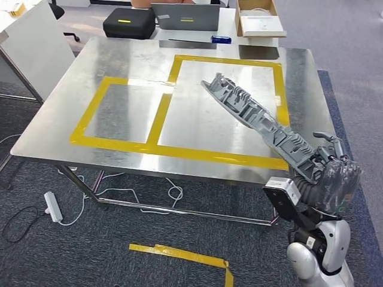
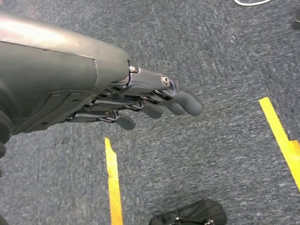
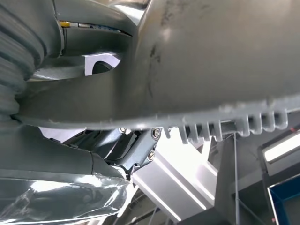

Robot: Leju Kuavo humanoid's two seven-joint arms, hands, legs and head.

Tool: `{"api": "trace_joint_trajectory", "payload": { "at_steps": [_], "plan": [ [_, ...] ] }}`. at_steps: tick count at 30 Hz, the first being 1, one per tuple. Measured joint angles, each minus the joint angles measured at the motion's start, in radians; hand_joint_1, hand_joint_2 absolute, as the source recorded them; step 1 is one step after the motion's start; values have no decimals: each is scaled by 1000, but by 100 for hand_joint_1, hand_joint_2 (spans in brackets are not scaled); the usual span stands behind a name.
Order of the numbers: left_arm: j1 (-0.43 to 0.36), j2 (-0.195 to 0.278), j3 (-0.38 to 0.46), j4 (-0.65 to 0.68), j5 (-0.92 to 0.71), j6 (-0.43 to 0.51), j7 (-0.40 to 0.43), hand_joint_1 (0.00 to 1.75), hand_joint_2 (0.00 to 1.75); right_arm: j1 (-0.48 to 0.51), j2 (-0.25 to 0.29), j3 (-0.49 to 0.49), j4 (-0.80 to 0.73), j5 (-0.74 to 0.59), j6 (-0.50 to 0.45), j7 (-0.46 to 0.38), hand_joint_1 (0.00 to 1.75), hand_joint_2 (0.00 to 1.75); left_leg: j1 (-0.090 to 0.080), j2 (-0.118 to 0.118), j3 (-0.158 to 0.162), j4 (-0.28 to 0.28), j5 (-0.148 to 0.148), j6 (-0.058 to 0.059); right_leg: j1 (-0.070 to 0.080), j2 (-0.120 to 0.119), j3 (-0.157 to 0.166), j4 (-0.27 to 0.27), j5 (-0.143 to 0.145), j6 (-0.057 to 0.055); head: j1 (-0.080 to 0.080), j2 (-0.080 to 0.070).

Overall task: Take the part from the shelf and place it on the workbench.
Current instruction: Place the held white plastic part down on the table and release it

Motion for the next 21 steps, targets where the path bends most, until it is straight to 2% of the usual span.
{"api": "trace_joint_trajectory", "payload": {
  "at_steps": [1,4,6,7,9,10,11,12,13,14,15,16,19,21],
  "plan": [
    [0,1,0,0,0,0,0,0,175,-4,0,4,3,-2,1,0,175,175,-2,-1,13,-30,3,4,1,1,-1,1,-2,4,1,0],
    [-2,1,-2,0,-2,0,0,0,175,-16,-2,17,11,-6,8,-2,175,175,-1,0,23,-52,-7,10,1,2,-3,-2,-7,20,1,0],
    [-3,0,-3,0,-4,0,0,0,175,-28,-3,27,17,-6,12,-2,175,175,6,0,35,-62,-8,18,1,0,-23,38,-31,30,6,0],
    [-4,0,-3,0,-6,0,1,0,175,-35,-4,32,20,-6,13,-2,175,175,7,1,41,-65,-9,21,-1,-1,-50,88,-53,33,8,0],
    [-7,0,-4,0,-7,-2,2,0,175,-48,-4,44,28,-5,15,-1,175,175,7,1,46,-64,-16,24,-4,-3,-126,218,-96,40,11,0],
    [-7,0,-4,0,-8,-3,3,0,175,-50,-4,49,33,-5,17,0,175,175,7,1,50,-64,-20,24,-5,-3,-157,260,-99,42,11,0],
    [-7,-1,-5,0,-8,-4,4,0,175,-51,-4,54,37,-4,19,1,175,175,7,0,56,-64,-25,24,-6,-3,-170,267,-81,43,11,0],
    [-6,-1,-5,0,-8,-5,4,0,175,-51,-4,58,41,-4,20,2,175,175,7,-1,64,-63,-31,22,-6,-4,-163,234,-44,43,11,0],
    [-5,-2,-5,1,-8,-6,4,0,175,-51,-4,61,45,-4,21,2,175,175,7,-2,73,-63,-38,20,-6,-6,-141,170,2,41,11,0],
    [-5,-2,-5,1,-8,-6,5,0,175,-53,-4,64,48,-4,21,3,175,175,6,-2,80,-64,-44,16,-5,-10,-114,109,35,39,11,0],
    [-6,-2,-6,2,-8,-6,5,0,175,-57,-4,67,51,-4,21,3,175,175,4,-2,84,-62,-50,11,-3,-12,-89,56,52,35,11,0],
    [-7,-2,-6,2,-8,-6,5,0,175,-62,-4,69,54,-3,21,3,175,175,3,-2,84,-61,-53,6,-1,-13,-73,26,55,30,10,0],
    [-8,-1,-7,3,-10,-5,5,0,175,-71,-6,72,60,-1,25,14,175,175,3,1,86,-61,-61,-9,1,-9,-60,10,40,11,5,0],
    [-10,1,-10,4,-10,-4,5,0,175,-77,-8,73,65,-1,32,25,175,175,4,2,76,-29,-83,-20,-3,-8,-49,4,35,-2,0,0]
  ]
}}
